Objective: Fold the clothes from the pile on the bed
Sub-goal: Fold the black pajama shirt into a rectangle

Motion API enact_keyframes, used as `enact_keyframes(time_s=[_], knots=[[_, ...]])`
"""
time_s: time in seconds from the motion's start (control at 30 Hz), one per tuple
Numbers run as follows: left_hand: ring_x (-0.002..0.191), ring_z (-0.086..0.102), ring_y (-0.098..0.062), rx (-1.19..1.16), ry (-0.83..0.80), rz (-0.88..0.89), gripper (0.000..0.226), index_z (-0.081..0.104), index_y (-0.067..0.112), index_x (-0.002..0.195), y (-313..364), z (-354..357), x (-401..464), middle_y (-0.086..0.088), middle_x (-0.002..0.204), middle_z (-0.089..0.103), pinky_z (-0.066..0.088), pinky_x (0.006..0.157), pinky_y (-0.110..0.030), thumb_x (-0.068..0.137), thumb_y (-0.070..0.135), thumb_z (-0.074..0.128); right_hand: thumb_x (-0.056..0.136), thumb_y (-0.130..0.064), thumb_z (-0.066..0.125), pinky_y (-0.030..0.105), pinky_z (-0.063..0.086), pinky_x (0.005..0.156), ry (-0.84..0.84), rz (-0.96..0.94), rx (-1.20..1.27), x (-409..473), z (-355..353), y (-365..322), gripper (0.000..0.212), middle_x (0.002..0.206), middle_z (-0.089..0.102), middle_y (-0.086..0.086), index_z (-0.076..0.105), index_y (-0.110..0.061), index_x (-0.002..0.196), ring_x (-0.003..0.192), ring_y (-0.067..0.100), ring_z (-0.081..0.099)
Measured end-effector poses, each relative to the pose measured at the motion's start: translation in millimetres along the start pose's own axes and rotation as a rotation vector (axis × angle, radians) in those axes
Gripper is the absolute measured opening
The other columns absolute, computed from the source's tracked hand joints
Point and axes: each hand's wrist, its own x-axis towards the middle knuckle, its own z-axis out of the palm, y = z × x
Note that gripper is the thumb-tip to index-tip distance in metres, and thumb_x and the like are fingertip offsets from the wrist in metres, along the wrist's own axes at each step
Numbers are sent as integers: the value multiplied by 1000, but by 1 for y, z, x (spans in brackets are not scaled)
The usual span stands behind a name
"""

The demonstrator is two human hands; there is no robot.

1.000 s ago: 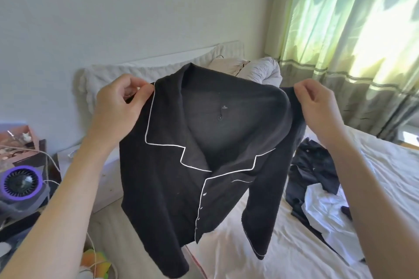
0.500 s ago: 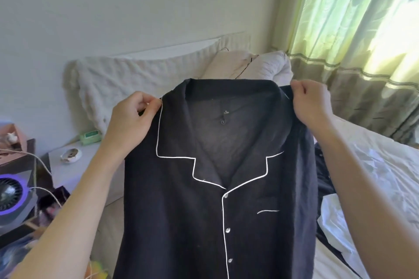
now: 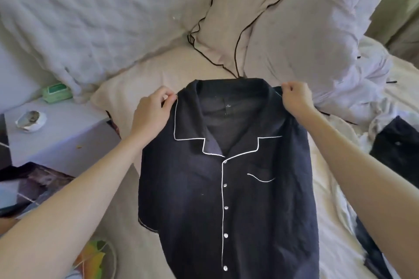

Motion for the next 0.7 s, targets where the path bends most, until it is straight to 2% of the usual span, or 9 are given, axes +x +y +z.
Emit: enact_keyframes(time_s=[0.13, 0.23, 0.3, 0.4, 0.47, 0.53, 0.6, 0.63, 0.7], knots=[[73, 50, -20, 78, -33, -66, 18, 60, 23, 96, -47, 72, 48, 17, 66, 51, 32, 65, -29, 96, 34, 47, 98, -13, 37, 28, 18, 60, -16, 14, -59, 52, 71, 40, 35, 80, 48, 20, 49, 5, 69, 78, 28, 44], [72, 49, -21, 119, -34, -90, 20, 61, 21, 98, -65, 111, 79, 13, 68, 51, 31, 65, -29, 97, 34, 47, 99, -14, 37, 27, 15, 56, 11, 37, -62, 82, 105, 62, 36, 84, 53, 26, 54, 13, 82, 79, 32, 46], [73, 48, -22, 167, -28, -81, 22, 62, 20, 100, -71, 132, 99, 10, 72, 51, 31, 65, -30, 97, 35, 46, 98, -13, 37, 28, 15, 55, 21, 61, -37, 101, 122, 73, 35, 75, 47, 21, 52, 14, 81, 73, 26, 40], [90, 53, -27, 268, -66, -32, 24, 60, 18, 110, -82, 162, 121, -2, 97, 59, 35, 73, -34, 98, 32, 45, 97, -11, 36, 29, 16, 52, 12, 108, 35, 121, 144, 87, 26, 68, 39, 9, 47, 2, 77, 72, 20, 36], [109, 47, -33, 348, -120, -8, 32, 52, 17, 127, -93, 181, 121, -12, 118, 53, 36, 85, -42, 97, 28, 47, 99, -17, 36, 19, 26, 54, -25, 138, 42, 121, 157, 96, 25, 84, 50, 8, 56, -3, 96, 73, 20, 45], [118, 42, -35, 371, -155, 9, 41, 43, 14, 136, -105, 196, 98, -15, 128, 47, 34, 91, -47, 96, 20, 48, 100, -22, 37, 4, 27, 70, -67, 156, 32, 104, 171, 111, 33, 117, 55, 8, 52, -7, 125, 100, 20, 54], [124, 40, -35, 353, -185, 56, 45, 42, 11, 138, -114, 206, 57, -15, 133, 46, 34, 96, -49, 94, 13, 49, 99, -20, 39, 18, 28, 101, -90, 110, 25, 71, 183, 128, 39, 139, 45, 8, 45, -9, 136, 126, 23, 43], [128, 39, -35, 358, -206, 73, 44, 44, 9, 137, -117, 210, 32, -16, 135, 45, 34, 99, -50, 93, 11, 49, 99, -17, 41, 27, 28, 108, -99, 69, 21, 47, 189, 137, 39, 141, 43, 9, 45, -8, 137, 130, 24, 39], [134, 35, -37, 393, -250, 93, 42, 47, 8, 134, -121, 217, -22, -18, 140, 44, 33, 104, -55, 92, 9, 52, 98, -13, 44, 33, 28, 111, -144, 1, 41, -9, 198, 153, 38, 144, 42, 9, 46, -6, 136, 134, 23, 36]])
